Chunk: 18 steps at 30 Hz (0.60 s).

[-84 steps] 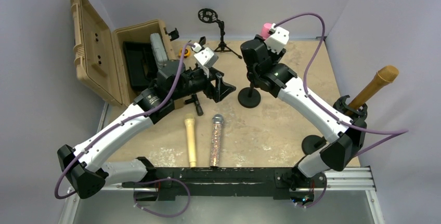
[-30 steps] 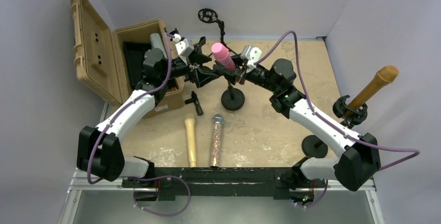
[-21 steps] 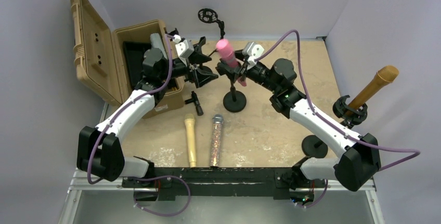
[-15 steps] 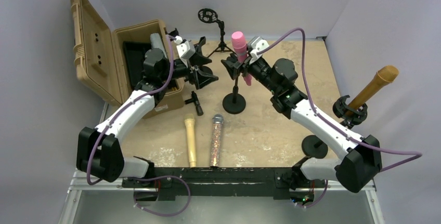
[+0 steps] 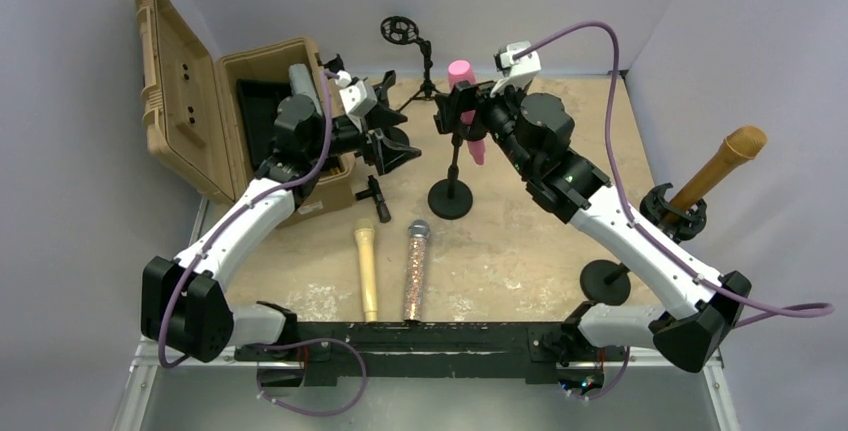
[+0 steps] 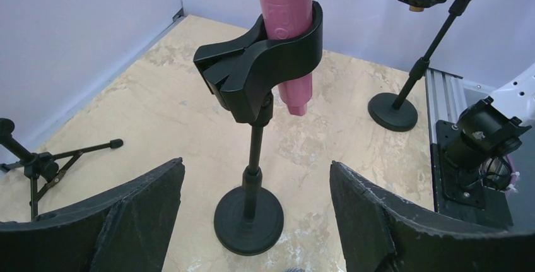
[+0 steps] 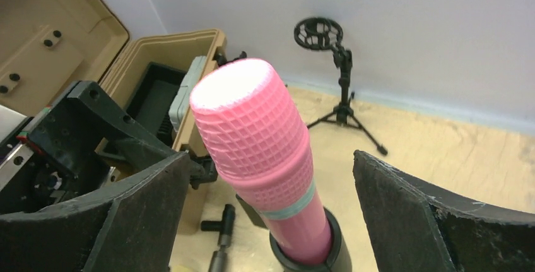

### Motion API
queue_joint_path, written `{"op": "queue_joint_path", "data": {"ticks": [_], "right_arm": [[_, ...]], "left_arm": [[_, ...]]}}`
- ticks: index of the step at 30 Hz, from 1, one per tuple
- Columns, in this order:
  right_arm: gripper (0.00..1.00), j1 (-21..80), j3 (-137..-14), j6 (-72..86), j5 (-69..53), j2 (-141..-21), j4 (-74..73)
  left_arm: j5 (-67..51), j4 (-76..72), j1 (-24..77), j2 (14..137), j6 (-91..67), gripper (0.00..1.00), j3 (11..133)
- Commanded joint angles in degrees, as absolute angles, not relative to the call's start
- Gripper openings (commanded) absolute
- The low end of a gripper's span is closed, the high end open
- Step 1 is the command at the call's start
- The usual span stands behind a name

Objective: Remove the microphone from the stand

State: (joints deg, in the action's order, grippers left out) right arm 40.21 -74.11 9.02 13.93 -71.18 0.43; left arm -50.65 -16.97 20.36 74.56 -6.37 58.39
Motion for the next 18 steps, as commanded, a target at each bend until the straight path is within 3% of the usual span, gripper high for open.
{"op": "queue_joint_path", "data": {"ticks": [1,7,13,18], "right_arm": [[0.97,43.1,-78.5,18.2,25.1,-70.9,-9.2],[0.89,48.5,-84.5,22.5,36.7,-74.4,-12.6],[0.74,52.2,-89.8,26.4,49.8,-79.6,-20.7],[0.47,53.6,-87.1,18.7,52.3,-78.9,-13.2]], "left_arm": [[-48.1,-17.1,21.1,75.8,-6.6,0.83,61.4],[-43.6,-8.6,25.0,76.9,-2.4,0.83,64.1],[-40.5,-6.5,26.5,76.7,-0.9,0.83,64.2],[-41.5,-6.2,26.5,77.3,-1.9,0.84,64.8]]}}
